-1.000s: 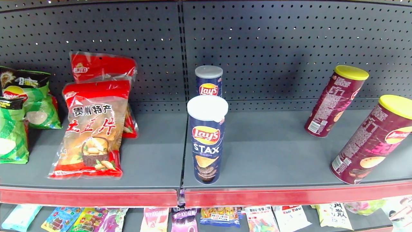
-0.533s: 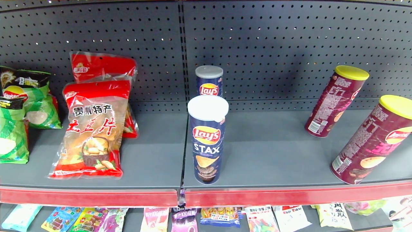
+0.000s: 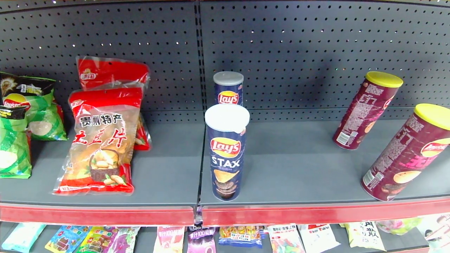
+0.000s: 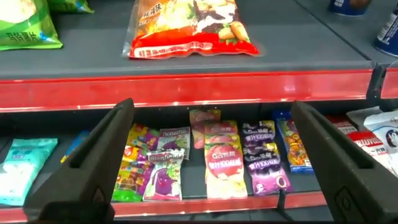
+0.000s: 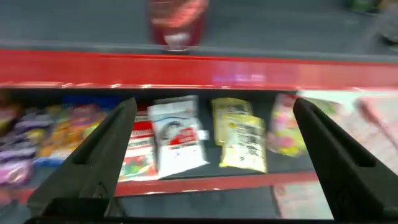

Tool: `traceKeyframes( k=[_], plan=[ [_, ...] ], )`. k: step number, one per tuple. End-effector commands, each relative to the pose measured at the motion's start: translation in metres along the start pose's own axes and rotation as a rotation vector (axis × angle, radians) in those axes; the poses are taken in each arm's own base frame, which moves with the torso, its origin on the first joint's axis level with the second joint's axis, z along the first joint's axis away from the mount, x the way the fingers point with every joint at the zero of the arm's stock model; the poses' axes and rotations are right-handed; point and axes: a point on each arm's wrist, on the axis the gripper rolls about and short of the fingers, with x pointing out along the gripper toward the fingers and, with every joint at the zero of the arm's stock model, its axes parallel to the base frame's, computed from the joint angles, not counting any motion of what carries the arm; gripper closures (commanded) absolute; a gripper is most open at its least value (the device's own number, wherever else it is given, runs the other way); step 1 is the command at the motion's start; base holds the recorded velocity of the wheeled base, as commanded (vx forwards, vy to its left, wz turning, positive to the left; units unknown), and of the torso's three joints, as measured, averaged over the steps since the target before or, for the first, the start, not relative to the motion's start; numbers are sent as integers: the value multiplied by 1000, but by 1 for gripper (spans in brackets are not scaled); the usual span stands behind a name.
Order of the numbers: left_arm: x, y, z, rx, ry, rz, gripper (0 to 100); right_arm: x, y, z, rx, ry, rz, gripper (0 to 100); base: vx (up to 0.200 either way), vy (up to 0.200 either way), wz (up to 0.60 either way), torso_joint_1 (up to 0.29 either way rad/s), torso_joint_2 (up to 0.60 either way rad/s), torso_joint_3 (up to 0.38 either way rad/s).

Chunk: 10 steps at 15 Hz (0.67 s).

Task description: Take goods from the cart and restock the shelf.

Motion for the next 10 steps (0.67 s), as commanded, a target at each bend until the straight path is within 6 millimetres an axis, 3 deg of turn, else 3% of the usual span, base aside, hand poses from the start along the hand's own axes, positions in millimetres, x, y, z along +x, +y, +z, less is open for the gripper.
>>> traceKeyframes(
  k=[1, 3, 5, 7, 10],
  plan=[
    [-1, 0, 0, 1, -9, -3, 0, 0, 1, 0, -6, -9, 98, 0, 0, 0, 0, 0, 0, 0],
    [-1, 0, -1, 0, -8, -3, 0, 0, 1, -1, 5, -5, 83, 0, 0, 0, 0, 0, 0, 0],
    [-1, 0, 0, 1, -9, -3, 0, 1, -2, -2, 106, 9, -89, 0, 0, 0, 0, 0, 0, 0],
    [-1, 0, 0, 1, -9, -1, 0, 2, 0, -6, 44, 15, 15, 0, 0, 0, 0, 0, 0, 0],
    [-1, 0, 0, 1, -11, -1, 0, 0, -1, -8, 118, -7, 73, 0, 0, 0, 0, 0, 0, 0]
  ],
)
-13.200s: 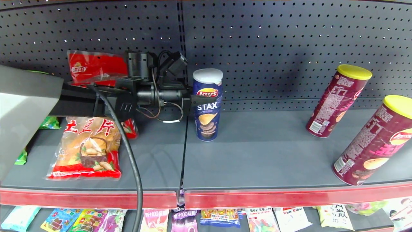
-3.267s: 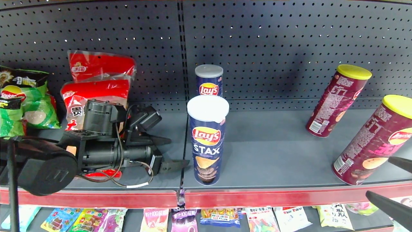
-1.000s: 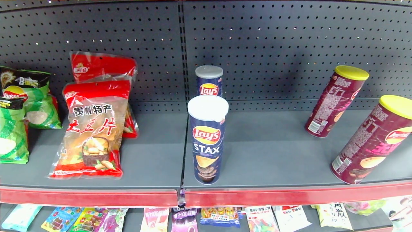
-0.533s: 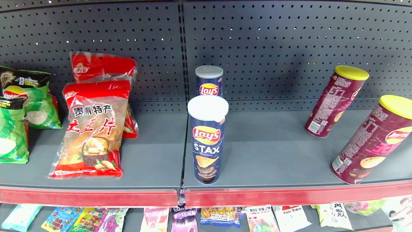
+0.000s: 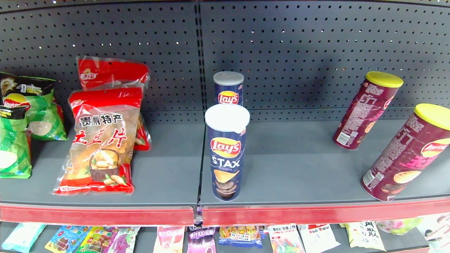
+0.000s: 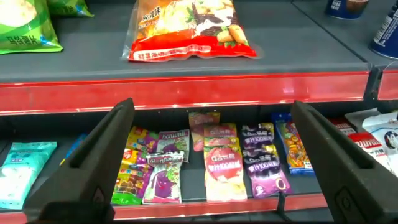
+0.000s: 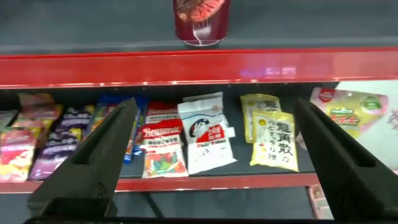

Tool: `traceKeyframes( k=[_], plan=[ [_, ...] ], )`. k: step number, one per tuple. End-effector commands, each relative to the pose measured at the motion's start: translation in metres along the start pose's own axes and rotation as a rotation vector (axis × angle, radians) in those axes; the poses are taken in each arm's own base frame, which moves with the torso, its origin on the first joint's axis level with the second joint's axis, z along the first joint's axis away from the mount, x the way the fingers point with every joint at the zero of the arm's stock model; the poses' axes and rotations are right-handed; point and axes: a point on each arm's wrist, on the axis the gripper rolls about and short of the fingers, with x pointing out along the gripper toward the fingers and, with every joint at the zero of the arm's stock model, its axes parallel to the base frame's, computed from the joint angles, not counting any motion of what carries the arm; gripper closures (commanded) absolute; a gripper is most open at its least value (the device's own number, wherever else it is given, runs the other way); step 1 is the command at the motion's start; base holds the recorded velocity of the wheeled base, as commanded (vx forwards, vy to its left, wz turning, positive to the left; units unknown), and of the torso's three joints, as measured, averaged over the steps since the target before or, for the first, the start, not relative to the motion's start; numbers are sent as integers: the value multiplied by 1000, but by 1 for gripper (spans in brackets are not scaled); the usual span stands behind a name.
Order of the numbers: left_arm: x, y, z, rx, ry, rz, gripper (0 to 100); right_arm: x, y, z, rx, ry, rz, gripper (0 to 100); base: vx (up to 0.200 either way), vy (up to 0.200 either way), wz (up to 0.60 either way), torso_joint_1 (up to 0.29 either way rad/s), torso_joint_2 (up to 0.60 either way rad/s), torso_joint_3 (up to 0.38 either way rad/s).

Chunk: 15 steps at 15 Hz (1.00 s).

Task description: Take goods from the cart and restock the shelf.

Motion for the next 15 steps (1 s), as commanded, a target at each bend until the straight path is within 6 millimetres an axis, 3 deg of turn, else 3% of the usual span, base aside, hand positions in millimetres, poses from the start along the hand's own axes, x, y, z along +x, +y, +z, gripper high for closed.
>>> traceKeyframes(
  k=[1, 7, 10, 15],
  plan=[
    [0, 0, 0, 0, 0, 1, 0, -4, -1, -3, 1, -57, 38, 0, 0, 0, 0, 0, 0, 0],
    [0, 0, 0, 0, 0, 1, 0, -7, -1, -4, -3, -87, 47, 0, -167, 0, 0, 5, 2, 3],
    [0, 0, 0, 1, 2, 2, 0, -7, -1, -4, -3, -87, 47, 0, 0, 0, 0, 0, 0, 0],
    [0, 0, 0, 3, 0, 5, 0, -7, -1, -4, -4, -88, 47, 0, 0, -200, 0, 7, 1, 2]
  ],
)
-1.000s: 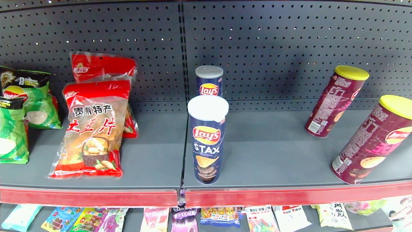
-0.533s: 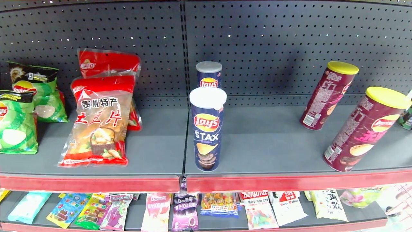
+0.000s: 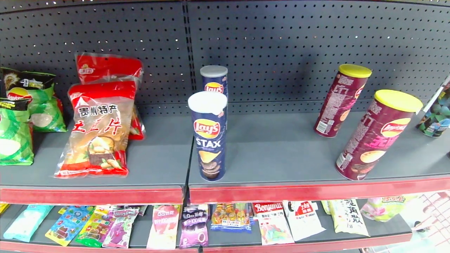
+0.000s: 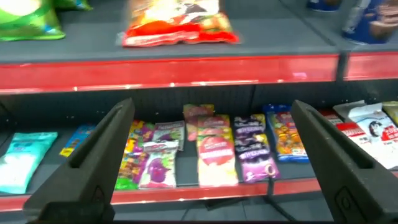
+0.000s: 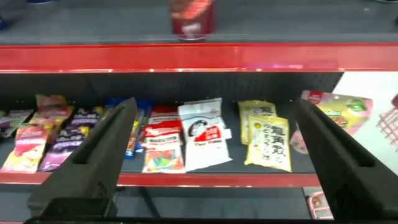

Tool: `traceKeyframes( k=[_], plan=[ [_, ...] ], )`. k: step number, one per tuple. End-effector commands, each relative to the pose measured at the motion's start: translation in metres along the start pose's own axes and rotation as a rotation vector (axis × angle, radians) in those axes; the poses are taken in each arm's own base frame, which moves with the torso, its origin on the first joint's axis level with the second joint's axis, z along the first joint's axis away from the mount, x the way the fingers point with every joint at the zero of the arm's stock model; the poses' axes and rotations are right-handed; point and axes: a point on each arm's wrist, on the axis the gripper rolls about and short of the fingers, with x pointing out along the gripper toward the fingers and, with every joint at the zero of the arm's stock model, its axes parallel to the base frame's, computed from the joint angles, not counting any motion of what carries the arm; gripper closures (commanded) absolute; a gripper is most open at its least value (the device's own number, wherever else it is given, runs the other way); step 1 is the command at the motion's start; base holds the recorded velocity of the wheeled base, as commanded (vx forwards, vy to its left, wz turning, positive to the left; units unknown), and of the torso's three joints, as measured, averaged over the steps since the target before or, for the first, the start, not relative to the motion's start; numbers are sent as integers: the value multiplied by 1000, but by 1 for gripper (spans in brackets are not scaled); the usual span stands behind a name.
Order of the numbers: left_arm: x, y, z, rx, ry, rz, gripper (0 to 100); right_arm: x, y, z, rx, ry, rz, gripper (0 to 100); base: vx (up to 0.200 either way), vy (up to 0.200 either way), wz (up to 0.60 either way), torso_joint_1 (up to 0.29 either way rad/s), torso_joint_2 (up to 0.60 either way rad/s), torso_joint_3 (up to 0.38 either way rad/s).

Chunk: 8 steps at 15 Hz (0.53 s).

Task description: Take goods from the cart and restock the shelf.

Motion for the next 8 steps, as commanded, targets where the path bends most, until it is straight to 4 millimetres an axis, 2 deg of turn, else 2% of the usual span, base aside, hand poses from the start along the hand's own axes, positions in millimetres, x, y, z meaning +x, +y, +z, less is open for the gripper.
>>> traceKeyframes(
  k=[1, 8],
  plan=[
    [0, 0, 0, 0, 2, -1, 0, 0, 0, 0, 1, -2, 0, 0, 0, -200, 0, -2, 2, -2],
    [0, 0, 0, 0, 2, -1, 0, 0, 0, 0, 1, -2, -2, 0, 0, -200, 0, 4, 1, 2]
  ],
)
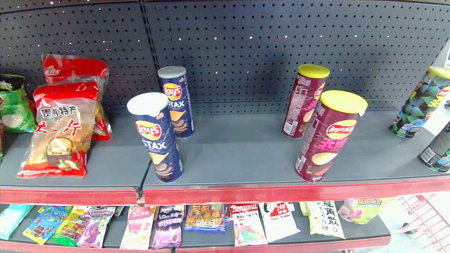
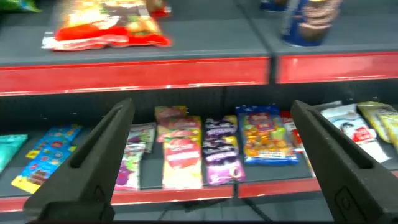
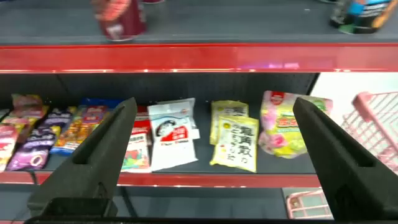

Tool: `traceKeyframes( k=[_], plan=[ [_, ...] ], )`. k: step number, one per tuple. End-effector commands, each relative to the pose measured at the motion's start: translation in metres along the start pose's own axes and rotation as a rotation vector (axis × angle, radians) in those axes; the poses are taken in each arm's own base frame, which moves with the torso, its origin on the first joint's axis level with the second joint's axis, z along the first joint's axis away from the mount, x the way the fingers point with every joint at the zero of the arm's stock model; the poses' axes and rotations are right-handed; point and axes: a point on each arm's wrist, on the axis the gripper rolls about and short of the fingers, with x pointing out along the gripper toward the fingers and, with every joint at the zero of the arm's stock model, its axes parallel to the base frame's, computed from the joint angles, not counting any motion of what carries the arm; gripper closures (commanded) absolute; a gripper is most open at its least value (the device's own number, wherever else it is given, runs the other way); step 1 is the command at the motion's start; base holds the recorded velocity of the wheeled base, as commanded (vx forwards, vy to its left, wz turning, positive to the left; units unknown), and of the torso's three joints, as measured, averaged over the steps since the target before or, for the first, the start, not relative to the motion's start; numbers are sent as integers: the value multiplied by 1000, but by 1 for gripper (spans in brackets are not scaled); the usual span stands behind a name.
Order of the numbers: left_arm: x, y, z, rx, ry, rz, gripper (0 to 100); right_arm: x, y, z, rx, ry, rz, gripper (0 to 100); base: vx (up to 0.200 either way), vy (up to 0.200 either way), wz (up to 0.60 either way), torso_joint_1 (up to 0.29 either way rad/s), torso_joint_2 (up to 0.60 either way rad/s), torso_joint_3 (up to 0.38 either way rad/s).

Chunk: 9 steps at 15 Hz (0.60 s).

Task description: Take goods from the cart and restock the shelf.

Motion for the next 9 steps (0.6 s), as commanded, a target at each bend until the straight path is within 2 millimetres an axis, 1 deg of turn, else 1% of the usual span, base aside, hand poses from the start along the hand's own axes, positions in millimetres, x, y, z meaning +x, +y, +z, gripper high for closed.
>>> traceKeyframes(
  k=[1, 9],
  plan=[
    [0, 0, 0, 0, 2, 0, 0, 0, 0, 0, 0, -1, 0, 0, 0, -200, 0, 2, 2, 7],
    [0, 0, 0, 0, 2, 0, 0, 0, 0, 0, 0, -1, 0, 0, 0, -200, 0, 1, 4, 5]
  ],
)
